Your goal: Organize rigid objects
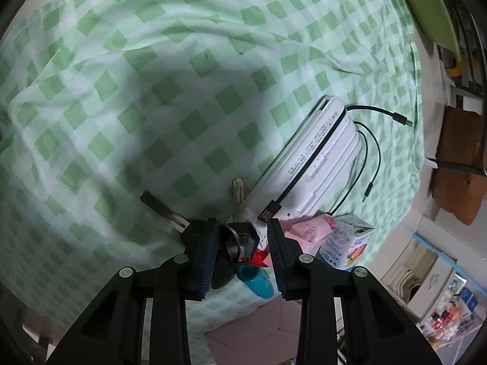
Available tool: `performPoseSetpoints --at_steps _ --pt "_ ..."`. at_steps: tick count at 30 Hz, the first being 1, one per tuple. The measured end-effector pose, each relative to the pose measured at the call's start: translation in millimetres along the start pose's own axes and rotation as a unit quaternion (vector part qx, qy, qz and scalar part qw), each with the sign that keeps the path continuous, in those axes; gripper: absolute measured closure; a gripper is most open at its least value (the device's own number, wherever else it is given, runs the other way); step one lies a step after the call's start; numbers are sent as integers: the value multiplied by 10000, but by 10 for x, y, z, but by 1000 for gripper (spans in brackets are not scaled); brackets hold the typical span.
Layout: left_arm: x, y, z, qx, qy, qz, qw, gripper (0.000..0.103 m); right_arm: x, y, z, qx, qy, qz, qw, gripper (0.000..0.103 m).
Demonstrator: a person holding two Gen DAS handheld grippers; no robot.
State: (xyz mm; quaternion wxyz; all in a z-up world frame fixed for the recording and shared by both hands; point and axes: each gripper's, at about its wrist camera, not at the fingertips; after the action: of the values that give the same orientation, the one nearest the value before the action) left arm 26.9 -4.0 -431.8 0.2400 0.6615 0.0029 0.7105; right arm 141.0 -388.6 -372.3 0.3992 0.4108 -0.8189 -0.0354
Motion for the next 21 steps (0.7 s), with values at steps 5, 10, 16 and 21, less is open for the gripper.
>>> performPoseSetpoints --at_steps 5,10,16,21 --pt "92 -124 -206 14 29 48 10000 73 -290 -232 306 -580 -343 -104 9977 14" --pt "183 -270 -420 185 398 7 9990 73 -400 -254 236 35 274 -211 9994 14" --pt "140 -351 -319 -110 219 -289 9993 88 -442 -305 342 8 523 -158 9985 14" --pt "165 -306 -188 -302 -329 -164 9989 99 -498 -287 337 21 610 -148 9980 14"
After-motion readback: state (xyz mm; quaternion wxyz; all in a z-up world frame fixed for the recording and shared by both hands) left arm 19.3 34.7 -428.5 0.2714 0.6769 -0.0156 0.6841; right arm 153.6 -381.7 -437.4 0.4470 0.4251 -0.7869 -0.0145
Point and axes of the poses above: each gripper's, at about its wrist camera, not at the fingertips, and x roughly against the way its jaws point, z to its right, y to its underside, and after that the axes turned 15 degrees about -y, right-handed
